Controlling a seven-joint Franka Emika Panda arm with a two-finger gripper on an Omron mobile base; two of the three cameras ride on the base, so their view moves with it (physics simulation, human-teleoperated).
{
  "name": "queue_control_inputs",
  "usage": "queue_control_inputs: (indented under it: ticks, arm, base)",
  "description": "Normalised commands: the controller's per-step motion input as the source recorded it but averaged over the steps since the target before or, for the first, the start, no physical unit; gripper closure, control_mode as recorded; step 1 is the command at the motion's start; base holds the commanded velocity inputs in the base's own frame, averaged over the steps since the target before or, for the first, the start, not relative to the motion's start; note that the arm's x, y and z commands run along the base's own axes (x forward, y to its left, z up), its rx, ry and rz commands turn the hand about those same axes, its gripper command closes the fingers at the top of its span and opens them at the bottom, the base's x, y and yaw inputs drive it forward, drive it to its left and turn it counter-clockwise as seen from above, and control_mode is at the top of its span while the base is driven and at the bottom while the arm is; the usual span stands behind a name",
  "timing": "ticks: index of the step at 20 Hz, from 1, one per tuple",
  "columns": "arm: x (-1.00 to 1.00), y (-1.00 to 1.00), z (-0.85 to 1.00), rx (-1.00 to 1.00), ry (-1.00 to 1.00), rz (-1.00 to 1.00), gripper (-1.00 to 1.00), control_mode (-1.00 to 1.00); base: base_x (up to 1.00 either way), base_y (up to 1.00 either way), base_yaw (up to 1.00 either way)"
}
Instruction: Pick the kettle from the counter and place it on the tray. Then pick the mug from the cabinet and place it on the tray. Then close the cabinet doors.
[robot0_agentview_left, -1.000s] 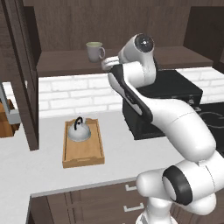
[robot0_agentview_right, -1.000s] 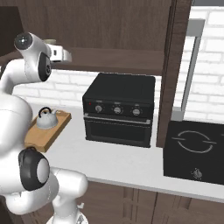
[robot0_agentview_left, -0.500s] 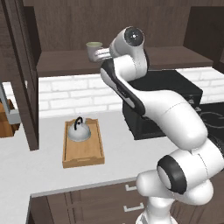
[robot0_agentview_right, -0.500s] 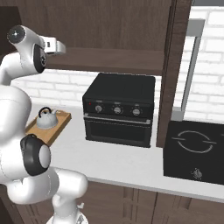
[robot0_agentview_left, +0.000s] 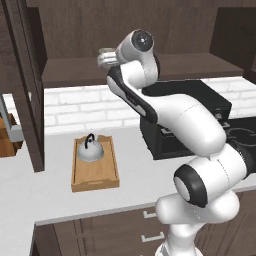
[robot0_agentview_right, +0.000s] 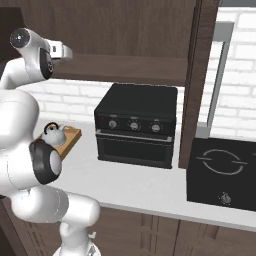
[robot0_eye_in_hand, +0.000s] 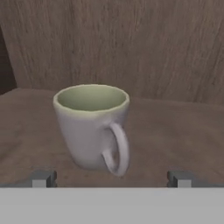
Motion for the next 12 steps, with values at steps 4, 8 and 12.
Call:
queue_control_inputs:
  ticks: [4,8,12]
  arm:
    - [0.14,-0.15,0.00,0.13,-0.10,0.15,-1.00,-1.00]
    - [0.25,0.00,0.00,0.08,-0.03,0.21,-1.00,-1.00]
    - [0.19,-0.04,0.00,0.08,-0.02,0.23,-1.00,-1.00]
  base:
    - [0.00,0.00,0.00]
    - [0.00,0.00,0.00]
    - [0.00,0.00,0.00]
